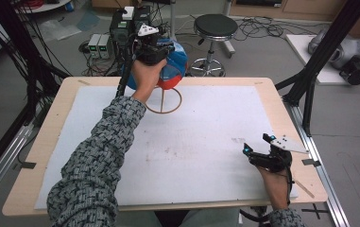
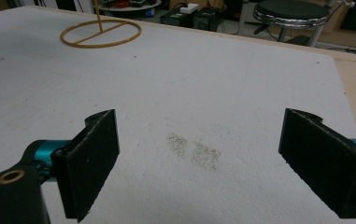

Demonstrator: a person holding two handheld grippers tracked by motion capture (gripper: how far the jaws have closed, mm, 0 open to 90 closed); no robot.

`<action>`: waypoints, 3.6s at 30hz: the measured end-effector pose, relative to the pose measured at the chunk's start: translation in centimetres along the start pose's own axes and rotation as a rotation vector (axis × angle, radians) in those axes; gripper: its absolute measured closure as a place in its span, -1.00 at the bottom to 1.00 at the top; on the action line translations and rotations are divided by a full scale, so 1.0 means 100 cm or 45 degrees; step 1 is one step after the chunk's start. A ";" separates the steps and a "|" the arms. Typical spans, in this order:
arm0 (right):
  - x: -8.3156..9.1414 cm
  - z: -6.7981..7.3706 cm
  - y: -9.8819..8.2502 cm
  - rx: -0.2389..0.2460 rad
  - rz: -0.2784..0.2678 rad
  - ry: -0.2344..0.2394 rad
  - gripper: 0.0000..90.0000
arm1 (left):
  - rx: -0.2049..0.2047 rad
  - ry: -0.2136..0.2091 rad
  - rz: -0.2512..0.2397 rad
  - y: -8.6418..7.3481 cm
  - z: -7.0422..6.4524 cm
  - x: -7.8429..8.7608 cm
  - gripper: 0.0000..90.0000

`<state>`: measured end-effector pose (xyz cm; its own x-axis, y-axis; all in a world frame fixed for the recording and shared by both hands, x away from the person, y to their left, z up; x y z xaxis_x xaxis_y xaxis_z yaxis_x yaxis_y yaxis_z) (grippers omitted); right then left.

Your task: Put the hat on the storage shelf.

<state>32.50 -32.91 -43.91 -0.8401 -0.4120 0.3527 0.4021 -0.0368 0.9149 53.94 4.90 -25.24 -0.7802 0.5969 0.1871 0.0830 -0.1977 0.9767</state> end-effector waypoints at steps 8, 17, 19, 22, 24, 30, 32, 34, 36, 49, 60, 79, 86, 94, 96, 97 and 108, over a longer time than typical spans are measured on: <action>0.000 0.000 0.000 0.007 0.002 -0.002 -0.75 | -0.044 -0.003 0.011 -0.002 -0.006 -0.005 0.98; 0.000 0.000 0.000 0.005 0.003 0.002 -0.75 | -0.107 0.007 0.024 -0.005 -0.007 -0.007 0.95; 0.000 -0.001 0.000 0.006 0.002 0.003 -0.75 | -0.151 0.007 0.014 -0.004 -0.009 -0.008 0.83; 0.000 0.000 0.000 0.004 0.002 0.004 -0.75 | -0.168 0.006 0.025 -0.005 -0.011 -0.009 0.70; 0.000 0.000 0.000 0.002 0.001 0.007 -0.75 | -0.179 0.008 0.043 -0.008 -0.012 -0.011 0.70; 0.001 0.000 0.000 0.009 0.001 0.003 -0.75 | -0.212 -0.001 0.031 -0.005 -0.014 -0.009 0.61; 0.001 0.000 0.000 0.010 0.003 0.002 -0.75 | -0.210 -0.001 0.023 -0.004 -0.013 -0.007 0.59; 0.001 0.000 0.000 0.012 0.001 0.003 -0.75 | -0.204 0.001 0.029 -0.004 -0.011 -0.005 0.50; 0.001 0.000 0.000 0.015 0.000 0.003 -0.75 | -0.195 0.004 0.023 -0.003 -0.008 -0.002 0.45; -0.001 0.002 0.000 0.015 0.005 0.003 -0.75 | -0.187 0.016 0.005 -0.003 0.004 0.036 0.28; -0.004 0.004 0.002 0.029 0.003 0.009 -0.75 | -0.193 0.079 0.006 -0.017 0.018 0.093 0.16; -0.012 0.013 0.005 0.074 0.002 0.018 -0.75 | -0.125 0.185 -0.004 -0.077 0.031 0.199 -0.17; -0.014 0.019 0.007 0.078 0.002 0.022 -0.75 | -0.122 0.205 0.007 -0.098 0.022 0.220 -0.27; -0.015 0.021 0.007 0.087 0.004 0.023 -0.75 | -0.126 0.244 0.015 -0.129 0.011 0.243 -0.33; -0.016 0.021 0.007 0.085 0.009 0.027 -0.75 | -0.112 0.244 0.026 -0.139 0.011 0.248 -0.34; -0.016 0.021 0.007 0.093 0.006 0.024 -0.75 | -0.110 0.249 0.030 -0.144 0.011 0.250 -0.37; -0.016 0.022 0.007 0.092 0.007 0.022 -0.75 | -0.038 0.308 0.039 -0.184 0.010 0.269 -0.41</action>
<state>33.35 -30.29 -43.41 -0.8312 -0.4278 0.3552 0.3791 0.0313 0.9248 32.05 25.31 -38.12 -0.9037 0.3874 0.1824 0.0934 -0.2375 0.9669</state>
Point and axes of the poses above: each handheld gripper's, and its own axes: x roughly backward along the jaws, y roughly out of its top, z roughly to its left, the point moved 3 cm from there along -x, roughly forward along the jaws, and after that the axes turned 12 degrees about -x, right-handed, at the moved point
